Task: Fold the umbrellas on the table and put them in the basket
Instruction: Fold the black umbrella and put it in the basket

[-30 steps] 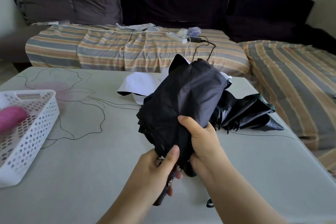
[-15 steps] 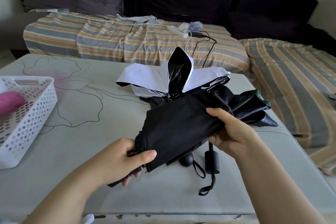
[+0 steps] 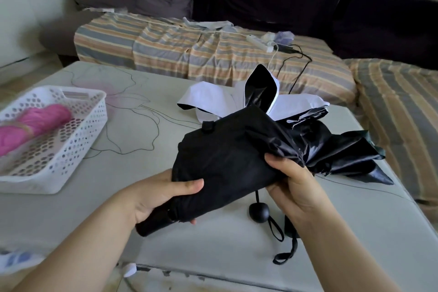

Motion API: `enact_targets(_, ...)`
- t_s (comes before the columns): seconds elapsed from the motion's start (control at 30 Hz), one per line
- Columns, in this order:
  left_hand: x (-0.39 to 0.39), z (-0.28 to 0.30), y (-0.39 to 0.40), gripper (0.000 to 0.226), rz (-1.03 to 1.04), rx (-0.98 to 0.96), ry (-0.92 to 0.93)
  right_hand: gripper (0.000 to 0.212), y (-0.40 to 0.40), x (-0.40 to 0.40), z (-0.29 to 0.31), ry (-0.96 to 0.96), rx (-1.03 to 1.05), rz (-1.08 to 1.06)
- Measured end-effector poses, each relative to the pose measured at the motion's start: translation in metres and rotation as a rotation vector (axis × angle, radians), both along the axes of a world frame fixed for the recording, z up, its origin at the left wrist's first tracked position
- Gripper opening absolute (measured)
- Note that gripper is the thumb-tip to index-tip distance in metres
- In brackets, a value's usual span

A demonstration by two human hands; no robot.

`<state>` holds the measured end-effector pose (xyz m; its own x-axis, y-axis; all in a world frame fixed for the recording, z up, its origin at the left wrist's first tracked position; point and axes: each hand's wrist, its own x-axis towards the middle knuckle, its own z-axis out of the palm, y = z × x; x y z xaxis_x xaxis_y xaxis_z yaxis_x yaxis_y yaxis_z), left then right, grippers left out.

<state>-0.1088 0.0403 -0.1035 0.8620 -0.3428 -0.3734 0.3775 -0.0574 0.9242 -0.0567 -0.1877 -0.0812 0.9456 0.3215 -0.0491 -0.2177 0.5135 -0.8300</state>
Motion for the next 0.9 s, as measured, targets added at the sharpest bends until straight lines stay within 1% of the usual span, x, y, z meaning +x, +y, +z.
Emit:
enact_targets(0.03, -0.003, 0.003, -0.002, 0.049, 0.041, 0.013, -0.020, 0.029, -0.002, 0.001, 0.001, 0.006, -0.002, 0.020)
enact_targets(0.07, -0.006, 0.005, -0.004, 0.042, 0.075, 0.029, -0.041, 0.031, -0.005, 0.002, 0.002, 0.004, -0.024, 0.052)
enact_targets(0.13, -0.011, 0.011, -0.006, 0.028, 0.120, 0.079, -0.077, 0.057, -0.015, 0.003, 0.009, -0.020, -0.162, 0.120)
enact_targets(0.17, -0.013, 0.015, -0.005, 0.024, 0.132, 0.127, -0.106, 0.062, -0.021, 0.002, 0.013, -0.040, -0.267, 0.139)
enact_targets(0.27, -0.021, 0.029, 0.004, 0.026, 0.135, 0.293, -0.216, 0.043, -0.028, -0.006, 0.026, -0.099, -0.542, 0.169)
enact_targets(0.37, -0.031, 0.040, 0.011, 0.022, 0.091, 0.498, -0.318, 0.029, -0.024, -0.023, 0.026, -0.114, -0.663, 0.110)
enact_targets(0.47, -0.042, 0.043, 0.012, 0.023, 0.110, 0.603, -0.387, 0.020, -0.019, -0.041, 0.022, -0.134, -0.690, 0.028)
enact_targets(0.53, -0.047, 0.042, 0.015, 0.024, 0.132, 0.653, -0.408, 0.017, -0.016, -0.049, 0.016, -0.159, -0.708, -0.026)
enact_targets(0.57, -0.048, 0.040, 0.017, 0.029, 0.136, 0.674, -0.412, 0.018, -0.014, -0.053, 0.012, -0.165, -0.713, -0.036)
enact_targets(0.63, -0.050, 0.034, 0.020, 0.048, 0.146, 0.724, -0.401, 0.018, -0.009, -0.059, 0.005, -0.159, -0.688, -0.038)
enact_targets(0.7, -0.052, 0.024, 0.024, 0.056, 0.182, 0.720, -0.382, 0.013, -0.001, -0.065, 0.000, -0.115, -0.631, -0.050)
enact_targets(0.83, -0.048, 0.002, 0.041, 0.051, 0.269, 0.640, -0.353, 0.014, 0.023, -0.068, -0.005, -0.080, -0.514, -0.063)
enact_targets(0.9, -0.040, -0.005, 0.049, 0.049, 0.314, 0.686, -0.357, 0.013, 0.034, -0.061, -0.013, -0.058, -0.480, -0.075)
